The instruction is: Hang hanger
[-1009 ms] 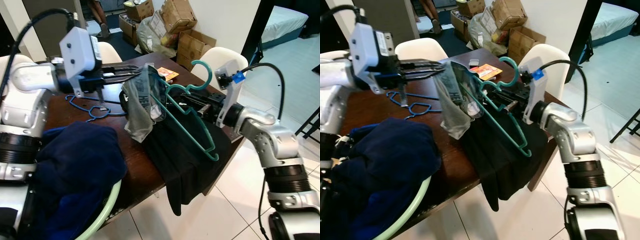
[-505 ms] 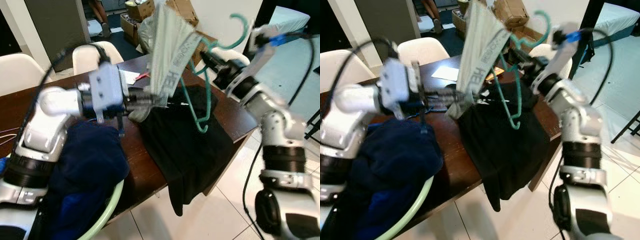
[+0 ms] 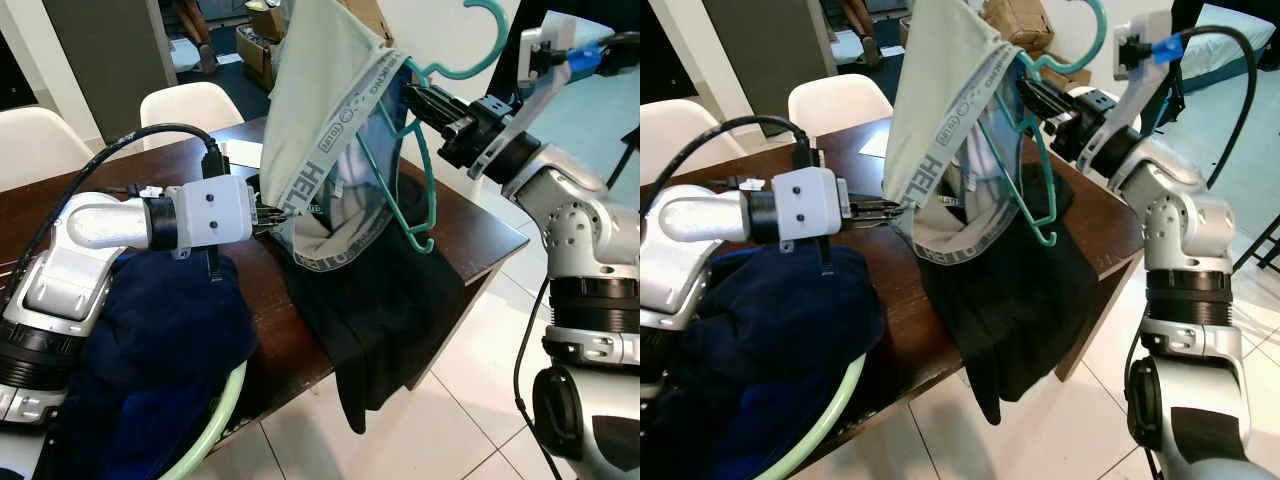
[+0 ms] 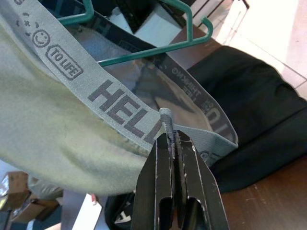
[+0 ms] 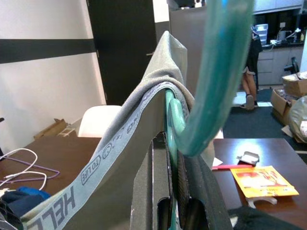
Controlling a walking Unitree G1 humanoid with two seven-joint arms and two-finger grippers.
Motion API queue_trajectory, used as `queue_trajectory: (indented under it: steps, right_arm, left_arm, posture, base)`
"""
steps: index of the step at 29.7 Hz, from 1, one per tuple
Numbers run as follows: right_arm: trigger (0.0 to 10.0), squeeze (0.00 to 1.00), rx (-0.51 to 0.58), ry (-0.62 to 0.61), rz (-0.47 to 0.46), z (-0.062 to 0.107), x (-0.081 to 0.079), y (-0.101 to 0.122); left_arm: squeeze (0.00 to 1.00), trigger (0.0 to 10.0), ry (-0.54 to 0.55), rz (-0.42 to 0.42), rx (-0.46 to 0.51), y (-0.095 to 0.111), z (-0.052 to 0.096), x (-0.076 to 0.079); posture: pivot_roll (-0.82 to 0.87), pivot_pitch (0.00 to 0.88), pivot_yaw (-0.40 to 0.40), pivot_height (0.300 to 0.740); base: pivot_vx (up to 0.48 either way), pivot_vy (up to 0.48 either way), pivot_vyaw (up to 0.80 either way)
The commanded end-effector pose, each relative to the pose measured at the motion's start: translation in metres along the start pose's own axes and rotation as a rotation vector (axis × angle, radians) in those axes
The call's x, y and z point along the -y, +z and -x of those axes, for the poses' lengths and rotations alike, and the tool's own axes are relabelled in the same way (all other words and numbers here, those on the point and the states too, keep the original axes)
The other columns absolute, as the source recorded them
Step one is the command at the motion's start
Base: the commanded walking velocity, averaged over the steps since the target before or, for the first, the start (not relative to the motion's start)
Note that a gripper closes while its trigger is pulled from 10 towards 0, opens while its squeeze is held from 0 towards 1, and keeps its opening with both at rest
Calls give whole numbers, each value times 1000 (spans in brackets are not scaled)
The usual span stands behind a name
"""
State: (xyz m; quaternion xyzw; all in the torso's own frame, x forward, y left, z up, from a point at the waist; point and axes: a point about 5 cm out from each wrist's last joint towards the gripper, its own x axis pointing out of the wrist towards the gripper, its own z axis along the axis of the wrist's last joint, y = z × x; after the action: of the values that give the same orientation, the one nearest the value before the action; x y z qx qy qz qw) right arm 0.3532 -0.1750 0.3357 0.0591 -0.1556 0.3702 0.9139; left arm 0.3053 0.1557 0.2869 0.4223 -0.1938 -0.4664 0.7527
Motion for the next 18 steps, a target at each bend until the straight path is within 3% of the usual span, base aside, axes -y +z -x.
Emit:
queue_trajectory:
  steps: [1, 5, 6, 9, 13, 18]
  right_arm:
    - [10000, 0, 21, 5, -23, -6, -2, 4]
    - [10000, 0, 74, -80, -80, -12, 4, 11]
    - [10000, 0, 96, -142, -132, -14, 11, 13]
    - [10000, 0, 113, -170, -174, -15, 14, 14]
    - [10000, 0, 160, -247, -333, -20, 19, 14]
    - [10000, 0, 169, -300, -421, -25, 20, 9]
  left_arm:
    - [0, 10000, -13, -16, -18, 0, -2, 4]
    - [0, 10000, 1, -15, -7, 1, -5, 5]
    - [0, 10000, 2, -18, -6, 0, -7, 6]
    - [0, 10000, 5, -17, -4, 0, -8, 7]
    - [0, 10000, 16, -18, 0, 1, -10, 7]
    - [0, 10000, 27, -23, 1, 1, -10, 6]
  posture:
    - [32, 80, -20, 740]
    - [31, 80, -19, 740]
    - [31, 80, -19, 740]
    - [30, 80, -19, 740]
    - [30, 80, -19, 740]
    - [34, 75, -17, 740]
  base:
    - [0, 0, 0]
    - [0, 0, 0]
    - [0, 0, 0]
    - [0, 0, 0]
    - [0, 0, 0]
    - [0, 0, 0]
